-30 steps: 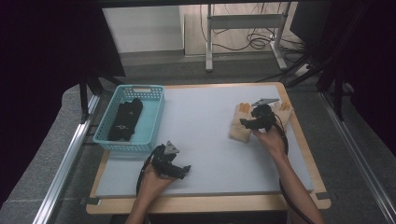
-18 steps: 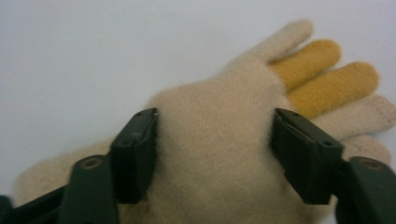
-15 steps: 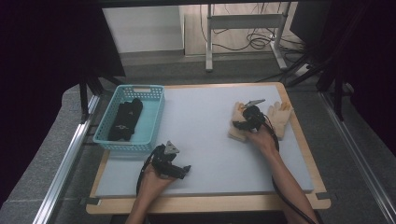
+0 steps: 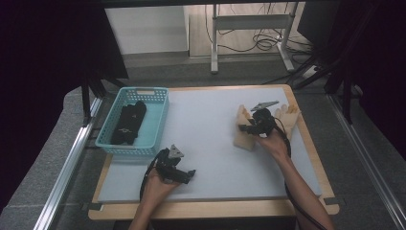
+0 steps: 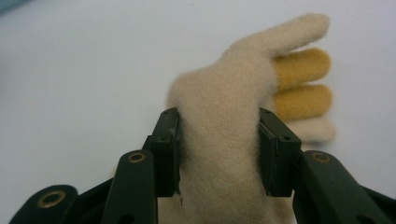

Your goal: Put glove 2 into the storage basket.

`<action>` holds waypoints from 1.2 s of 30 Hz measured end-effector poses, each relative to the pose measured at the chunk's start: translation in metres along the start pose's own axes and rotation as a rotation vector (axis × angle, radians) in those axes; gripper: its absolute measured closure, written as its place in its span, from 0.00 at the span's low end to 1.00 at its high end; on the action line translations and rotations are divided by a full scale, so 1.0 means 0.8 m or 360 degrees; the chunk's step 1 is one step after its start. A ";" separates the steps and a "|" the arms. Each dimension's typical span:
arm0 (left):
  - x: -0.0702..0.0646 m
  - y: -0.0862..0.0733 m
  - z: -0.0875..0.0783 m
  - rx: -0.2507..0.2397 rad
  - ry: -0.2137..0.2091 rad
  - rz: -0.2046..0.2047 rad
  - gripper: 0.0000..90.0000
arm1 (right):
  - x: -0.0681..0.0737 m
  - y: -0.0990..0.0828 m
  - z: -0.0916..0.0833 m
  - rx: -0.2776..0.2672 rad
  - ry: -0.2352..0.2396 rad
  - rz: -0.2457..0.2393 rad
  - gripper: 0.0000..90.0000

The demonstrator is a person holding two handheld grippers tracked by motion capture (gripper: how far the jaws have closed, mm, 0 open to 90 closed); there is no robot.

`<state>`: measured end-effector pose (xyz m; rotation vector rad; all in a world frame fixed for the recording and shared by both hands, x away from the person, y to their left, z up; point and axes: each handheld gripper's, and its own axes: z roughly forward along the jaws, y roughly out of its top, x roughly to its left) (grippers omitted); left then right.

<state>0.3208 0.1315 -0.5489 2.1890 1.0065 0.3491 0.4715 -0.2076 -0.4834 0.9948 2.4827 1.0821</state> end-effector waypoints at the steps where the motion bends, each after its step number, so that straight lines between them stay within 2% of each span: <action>1: 0.000 0.000 0.000 0.0000 0.0000 0.0001 0.00 | 0.007 0.001 -0.005 -0.0009 0.0020 0.0000 0.61; 5: 0.000 0.000 0.000 -0.0004 0.0001 -0.0004 0.00 | 0.038 0.000 -0.019 -0.0024 0.0082 -0.0033 0.61; 7: 0.000 0.000 0.000 -0.0001 0.0001 -0.0001 0.00 | 0.059 -0.003 -0.021 -0.0012 0.0127 -0.0045 0.60; 11: 0.000 0.000 0.000 -0.0002 0.0001 0.0000 0.00 | 0.096 -0.013 -0.016 0.0016 0.0189 -0.0066 0.59; 15: 0.000 0.000 0.000 -0.0001 0.0003 0.0005 0.00 | 0.125 -0.026 -0.006 0.0025 0.0233 -0.0057 0.58; 17: 0.000 0.000 0.000 -0.0005 0.0002 0.0001 0.00 | 0.135 -0.032 -0.001 0.0041 0.0275 -0.0052 0.55; 20: 0.000 0.000 0.000 -0.0005 0.0003 0.0002 0.00 | 0.147 -0.039 0.005 0.0074 0.0312 -0.0074 0.44; 23: 0.000 0.000 0.000 -0.0005 0.0003 0.0002 0.00 | 0.146 -0.037 0.001 0.0054 0.0272 -0.0097 0.36; 28: 0.000 0.000 0.000 -0.0004 0.0003 0.0000 0.00 | 0.121 -0.031 -0.013 0.0003 0.0196 -0.0069 0.36; 31: 0.000 0.000 0.000 -0.0003 0.0001 -0.0002 0.00 | 0.104 -0.035 -0.015 0.0011 0.0149 -0.0059 0.43; 36: 0.000 0.000 0.000 -0.0001 0.0001 0.0000 0.00 | 0.084 -0.044 -0.018 0.0011 0.0155 -0.0062 0.58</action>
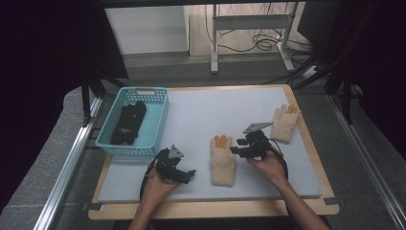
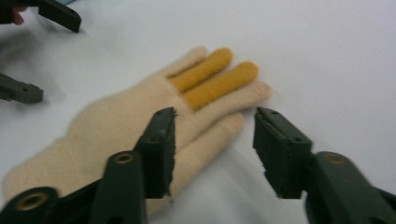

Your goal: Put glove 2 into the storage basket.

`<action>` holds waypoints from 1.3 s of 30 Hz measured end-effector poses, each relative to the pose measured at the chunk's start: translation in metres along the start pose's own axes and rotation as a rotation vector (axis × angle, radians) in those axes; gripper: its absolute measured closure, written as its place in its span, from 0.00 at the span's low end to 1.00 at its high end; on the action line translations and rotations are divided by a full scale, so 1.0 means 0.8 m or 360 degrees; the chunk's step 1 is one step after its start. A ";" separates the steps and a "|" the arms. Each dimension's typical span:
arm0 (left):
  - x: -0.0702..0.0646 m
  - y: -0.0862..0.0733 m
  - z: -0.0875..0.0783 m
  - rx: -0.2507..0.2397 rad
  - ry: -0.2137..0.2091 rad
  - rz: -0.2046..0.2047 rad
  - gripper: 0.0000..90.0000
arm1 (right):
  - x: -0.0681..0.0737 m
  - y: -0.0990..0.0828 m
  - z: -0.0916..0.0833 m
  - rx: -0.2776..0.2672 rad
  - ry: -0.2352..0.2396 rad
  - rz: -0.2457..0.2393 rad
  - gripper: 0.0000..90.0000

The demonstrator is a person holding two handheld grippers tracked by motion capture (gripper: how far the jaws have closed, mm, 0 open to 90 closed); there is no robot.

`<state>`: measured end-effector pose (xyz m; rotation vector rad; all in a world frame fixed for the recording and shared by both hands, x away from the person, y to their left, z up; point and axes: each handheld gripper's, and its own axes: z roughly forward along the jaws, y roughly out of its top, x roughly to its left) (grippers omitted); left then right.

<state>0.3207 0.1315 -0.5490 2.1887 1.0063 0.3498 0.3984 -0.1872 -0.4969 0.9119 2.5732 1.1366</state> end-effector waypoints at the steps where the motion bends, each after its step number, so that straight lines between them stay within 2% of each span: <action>1: 0.000 0.000 0.000 0.0000 0.0000 0.0000 0.00 | -0.003 -0.001 -0.001 0.0002 -0.0011 0.0003 0.61; 6: 0.000 0.000 0.000 0.0000 -0.0001 0.0000 0.00 | -0.024 -0.006 -0.013 0.0013 -0.0066 0.0032 0.67; 10: 0.000 0.000 0.000 0.0000 -0.0001 0.0000 0.00 | -0.044 -0.008 -0.025 0.0009 -0.0113 0.0088 0.67; 13: 0.000 0.000 0.000 0.0000 -0.0001 -0.0001 0.00 | -0.055 -0.011 -0.032 -0.0014 -0.0103 0.0141 0.69; 17: 0.000 0.000 0.000 0.0000 -0.0002 -0.0001 0.00 | -0.048 -0.014 -0.026 -0.0025 -0.0027 0.0140 0.76; 21: 0.000 0.000 0.000 -0.0002 0.0000 -0.0004 0.00 | -0.029 -0.007 -0.006 -0.0021 0.0045 0.0100 0.79; 24: 0.000 0.000 0.000 -0.0003 -0.0001 -0.0004 0.00 | -0.018 0.002 0.016 0.0010 0.0051 0.0045 0.74; 26: 0.000 0.000 0.000 -0.0003 -0.0001 -0.0004 0.00 | -0.014 0.004 0.031 0.0071 0.0027 0.0038 0.72; 27: 0.000 0.000 0.000 -0.0002 0.0000 -0.0003 0.00 | -0.014 0.003 0.038 0.0100 0.0009 0.0039 0.73; 28: 0.000 0.000 0.000 -0.0003 0.0000 -0.0004 0.00 | -0.015 0.002 0.043 0.0122 0.0016 0.0045 0.81; 29: 0.000 0.000 0.000 -0.0003 -0.0001 -0.0003 0.00 | -0.015 0.000 0.043 0.0104 0.0043 0.0067 0.92; 30: 0.000 0.000 0.000 -0.0003 0.0000 -0.0003 0.00 | -0.015 -0.001 0.041 0.0098 0.0050 0.0084 0.95; 32: 0.000 0.000 0.000 -0.0002 -0.0001 -0.0003 0.00 | -0.011 -0.001 0.034 0.0101 -0.0002 0.0045 0.96; 34: 0.000 0.000 0.000 0.0002 -0.0001 0.0001 0.00 | -0.009 -0.002 0.021 0.0067 -0.0062 0.0018 0.96; 36: 0.000 0.000 0.000 0.0001 -0.0002 0.0000 0.00 | -0.013 -0.004 0.012 0.0051 -0.0076 0.0029 0.92; 39: 0.000 0.000 0.000 0.0000 0.0000 0.0000 0.00 | -0.026 -0.008 0.004 0.0023 -0.0141 0.0045 0.77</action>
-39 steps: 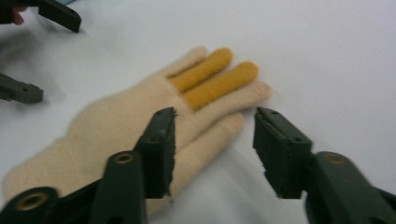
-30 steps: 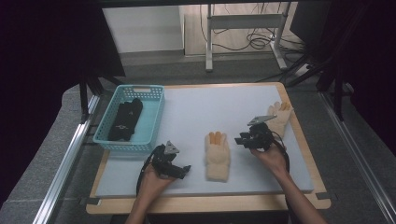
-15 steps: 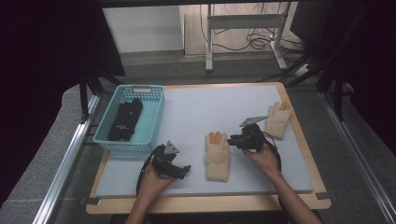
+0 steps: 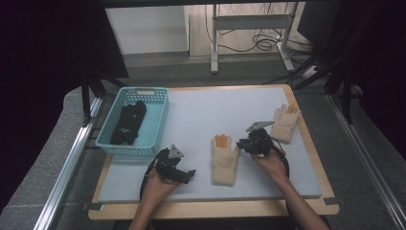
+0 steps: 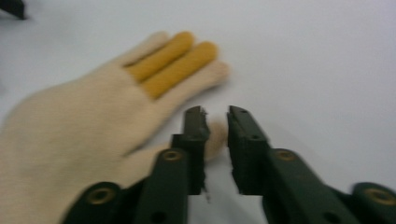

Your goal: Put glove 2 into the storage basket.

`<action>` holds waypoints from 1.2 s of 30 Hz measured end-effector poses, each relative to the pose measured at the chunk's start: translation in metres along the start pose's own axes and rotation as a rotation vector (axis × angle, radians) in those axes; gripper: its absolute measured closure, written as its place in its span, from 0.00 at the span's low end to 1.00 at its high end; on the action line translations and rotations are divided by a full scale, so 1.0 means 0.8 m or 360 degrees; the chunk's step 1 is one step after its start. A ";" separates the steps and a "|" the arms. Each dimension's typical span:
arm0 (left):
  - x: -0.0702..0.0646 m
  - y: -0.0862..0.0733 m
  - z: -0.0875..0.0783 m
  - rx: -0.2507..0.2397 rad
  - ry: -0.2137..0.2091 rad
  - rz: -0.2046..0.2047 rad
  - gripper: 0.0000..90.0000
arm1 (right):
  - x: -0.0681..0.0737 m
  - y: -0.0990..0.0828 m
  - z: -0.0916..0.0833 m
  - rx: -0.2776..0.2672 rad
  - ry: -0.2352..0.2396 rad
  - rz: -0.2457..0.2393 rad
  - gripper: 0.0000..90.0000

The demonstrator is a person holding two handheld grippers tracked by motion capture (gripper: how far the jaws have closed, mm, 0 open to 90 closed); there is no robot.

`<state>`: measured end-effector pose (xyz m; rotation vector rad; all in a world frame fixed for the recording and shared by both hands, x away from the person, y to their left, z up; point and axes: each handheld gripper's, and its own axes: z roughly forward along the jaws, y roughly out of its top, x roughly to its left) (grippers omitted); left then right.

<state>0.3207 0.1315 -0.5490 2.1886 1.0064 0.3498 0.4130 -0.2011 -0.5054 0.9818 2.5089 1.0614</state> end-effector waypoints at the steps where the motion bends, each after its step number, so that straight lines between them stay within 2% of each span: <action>1: 0.000 0.000 0.000 0.0000 -0.0001 0.0000 0.00 | -0.004 -0.001 -0.003 -0.0016 -0.0001 0.0019 0.76; 3: 0.000 0.000 0.000 0.0000 -0.0001 -0.0001 0.00 | -0.018 -0.002 -0.014 -0.0052 -0.0014 0.0067 0.73; 8: 0.000 0.000 0.000 0.0000 -0.0001 0.0000 0.00 | -0.060 -0.010 -0.045 -0.0065 -0.0223 0.0105 0.73; 14: 0.000 0.000 0.000 -0.0004 0.0000 -0.0004 0.00 | -0.121 -0.024 -0.080 -0.0093 -0.0375 0.0258 0.82; 19: 0.000 0.000 0.000 -0.0005 -0.0001 -0.0006 0.00 | -0.157 -0.033 -0.101 -0.0123 -0.0501 0.0351 0.81; 22: 0.000 0.000 0.000 -0.0001 -0.0001 -0.0001 0.00 | -0.174 -0.040 -0.104 -0.0147 -0.0529 0.0425 0.71; 27: 0.000 0.000 0.000 -0.0004 -0.0001 -0.0005 0.00 | -0.192 -0.052 -0.095 -0.0189 -0.0503 0.0579 0.54; 31: 0.000 0.000 0.000 -0.0003 0.0000 -0.0004 0.00 | -0.197 -0.060 -0.088 -0.0170 -0.0511 0.0656 0.53; 33: 0.000 0.000 0.000 -0.0003 0.0000 -0.0004 0.00 | -0.198 -0.063 -0.087 -0.0173 -0.0500 0.0676 0.57; 35: 0.000 0.000 0.000 -0.0003 0.0000 -0.0005 0.00 | -0.198 -0.065 -0.089 -0.0194 -0.0442 0.0690 0.75; 36: 0.000 0.000 0.000 -0.0003 0.0000 -0.0004 0.00 | -0.197 -0.066 -0.089 -0.0195 -0.0436 0.0672 0.85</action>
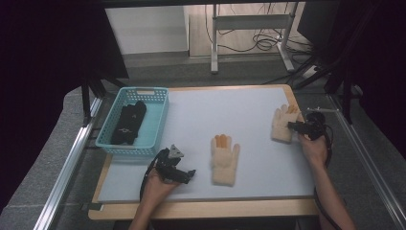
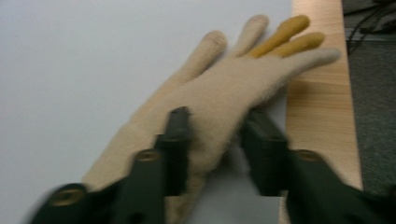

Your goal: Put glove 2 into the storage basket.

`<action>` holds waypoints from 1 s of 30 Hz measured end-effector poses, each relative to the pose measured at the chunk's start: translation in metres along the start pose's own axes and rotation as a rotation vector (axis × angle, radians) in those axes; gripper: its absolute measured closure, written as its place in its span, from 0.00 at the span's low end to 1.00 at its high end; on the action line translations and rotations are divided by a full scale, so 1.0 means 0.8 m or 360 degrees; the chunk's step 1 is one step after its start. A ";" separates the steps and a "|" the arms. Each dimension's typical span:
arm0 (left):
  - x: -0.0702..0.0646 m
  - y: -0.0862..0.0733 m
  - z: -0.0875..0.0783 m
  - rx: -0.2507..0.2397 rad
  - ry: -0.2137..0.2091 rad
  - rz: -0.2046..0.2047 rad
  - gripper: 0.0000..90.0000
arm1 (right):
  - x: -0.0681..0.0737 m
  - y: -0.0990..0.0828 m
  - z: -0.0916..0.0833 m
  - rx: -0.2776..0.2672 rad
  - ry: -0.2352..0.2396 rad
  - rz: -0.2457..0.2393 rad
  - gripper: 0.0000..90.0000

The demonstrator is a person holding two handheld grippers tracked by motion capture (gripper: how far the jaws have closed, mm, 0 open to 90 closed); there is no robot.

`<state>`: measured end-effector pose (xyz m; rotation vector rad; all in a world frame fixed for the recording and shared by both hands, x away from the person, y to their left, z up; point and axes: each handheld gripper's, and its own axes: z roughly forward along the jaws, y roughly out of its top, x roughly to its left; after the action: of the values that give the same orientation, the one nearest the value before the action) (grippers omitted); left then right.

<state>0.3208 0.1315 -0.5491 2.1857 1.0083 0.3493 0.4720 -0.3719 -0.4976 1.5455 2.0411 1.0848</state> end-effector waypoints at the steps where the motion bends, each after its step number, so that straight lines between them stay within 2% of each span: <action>1: 0.000 0.000 0.000 -0.0001 0.0000 -0.0001 0.00 | 0.002 0.000 -0.002 0.0002 -0.0005 -0.0008 0.93; 6: 0.000 0.000 0.000 -0.0001 0.0000 -0.0001 0.00 | 0.017 0.007 -0.015 -0.0023 -0.0030 -0.0121 0.96; 12: 0.000 0.000 0.000 0.0001 0.0000 0.0001 0.00 | 0.054 0.021 -0.047 0.0009 -0.0057 -0.0342 0.95; 14: 0.000 0.000 0.000 0.0001 0.0000 0.0000 0.00 | 0.066 0.025 -0.054 0.0026 -0.0054 -0.0379 0.95; 17: 0.000 0.000 0.000 0.0001 0.0000 -0.0001 0.00 | 0.083 0.027 -0.050 0.0072 -0.0005 -0.0416 0.95; 20: 0.000 0.000 0.000 0.0002 -0.0001 0.0001 0.00 | 0.105 0.021 -0.031 0.0111 0.0042 -0.0468 0.94; 23: 0.000 0.000 0.000 0.0002 -0.0001 0.0001 0.00 | 0.130 0.016 -0.014 0.0114 0.0124 -0.0494 0.92; 26: 0.000 0.000 0.000 0.0003 -0.0001 0.0002 0.00 | 0.158 0.017 -0.002 0.0093 0.0283 -0.0485 0.77; 28: 0.000 0.000 0.000 0.0003 -0.0001 0.0002 0.00 | 0.170 0.021 -0.001 0.0089 0.0329 -0.0512 0.74; 30: 0.000 0.000 0.000 0.0004 -0.0001 0.0003 0.00 | 0.179 0.026 -0.002 0.0074 0.0329 -0.0558 0.73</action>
<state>0.3208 0.1317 -0.5490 2.1888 1.0069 0.3486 0.4362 -0.2376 -0.4577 1.0722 2.3755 1.0998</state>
